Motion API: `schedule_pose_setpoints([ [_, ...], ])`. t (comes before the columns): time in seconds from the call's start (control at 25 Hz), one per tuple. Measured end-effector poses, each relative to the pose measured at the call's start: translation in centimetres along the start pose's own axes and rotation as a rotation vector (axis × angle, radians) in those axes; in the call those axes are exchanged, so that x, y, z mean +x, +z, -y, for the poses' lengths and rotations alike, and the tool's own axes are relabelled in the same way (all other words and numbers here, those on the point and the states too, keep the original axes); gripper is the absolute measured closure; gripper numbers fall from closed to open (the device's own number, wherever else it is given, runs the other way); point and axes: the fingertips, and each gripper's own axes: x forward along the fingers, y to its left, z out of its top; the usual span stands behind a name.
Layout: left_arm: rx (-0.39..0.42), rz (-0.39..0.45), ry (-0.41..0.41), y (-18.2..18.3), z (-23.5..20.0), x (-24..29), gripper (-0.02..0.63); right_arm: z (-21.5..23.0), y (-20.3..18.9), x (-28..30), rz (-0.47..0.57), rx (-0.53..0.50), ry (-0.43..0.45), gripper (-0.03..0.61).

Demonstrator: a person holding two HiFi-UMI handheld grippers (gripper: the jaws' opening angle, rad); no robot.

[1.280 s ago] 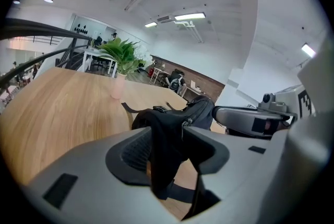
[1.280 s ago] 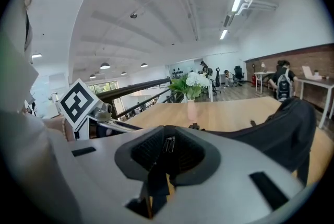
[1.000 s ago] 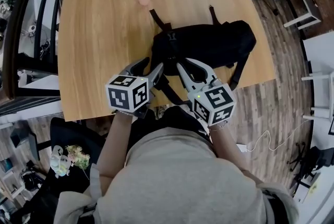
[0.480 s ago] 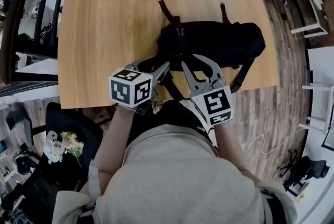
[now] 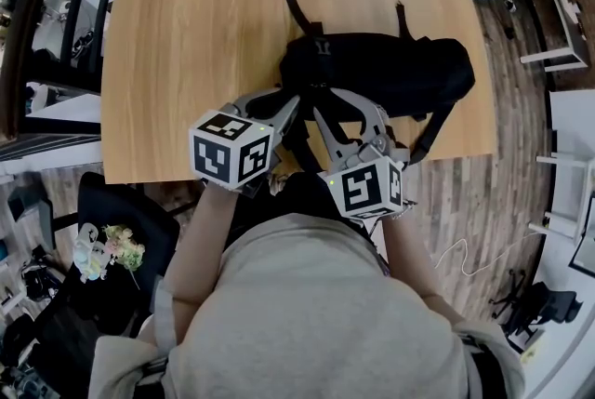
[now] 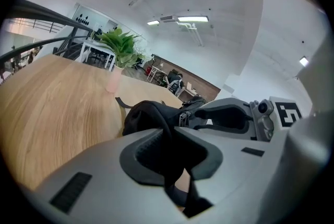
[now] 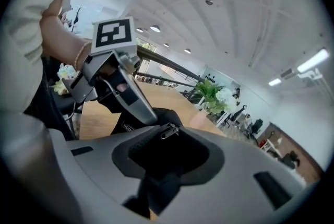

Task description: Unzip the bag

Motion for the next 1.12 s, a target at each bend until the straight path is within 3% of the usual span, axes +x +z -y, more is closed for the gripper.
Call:
schedule_pose_setpoints([
  [0.12, 0.020, -0.001, 0.003, 0.3, 0.2, -0.1, 0.546, -0.4, -0.1, 0.2, -0.014, -0.088, -0.006, 0.466],
  [0.92, 0.039, -0.004, -0.004, 0.9, 0.4, 0.2, 0.552, 0.2, -1.3, 2.3, -0.051, -0.334, 0.018, 0.419],
  [1.12, 0.044, -0.006, -0.006, 0.9, 0.3, 0.3, 0.554, 0.3, -1.7, 3.0, -0.066, -0.458, 0.005, 0.434],
])
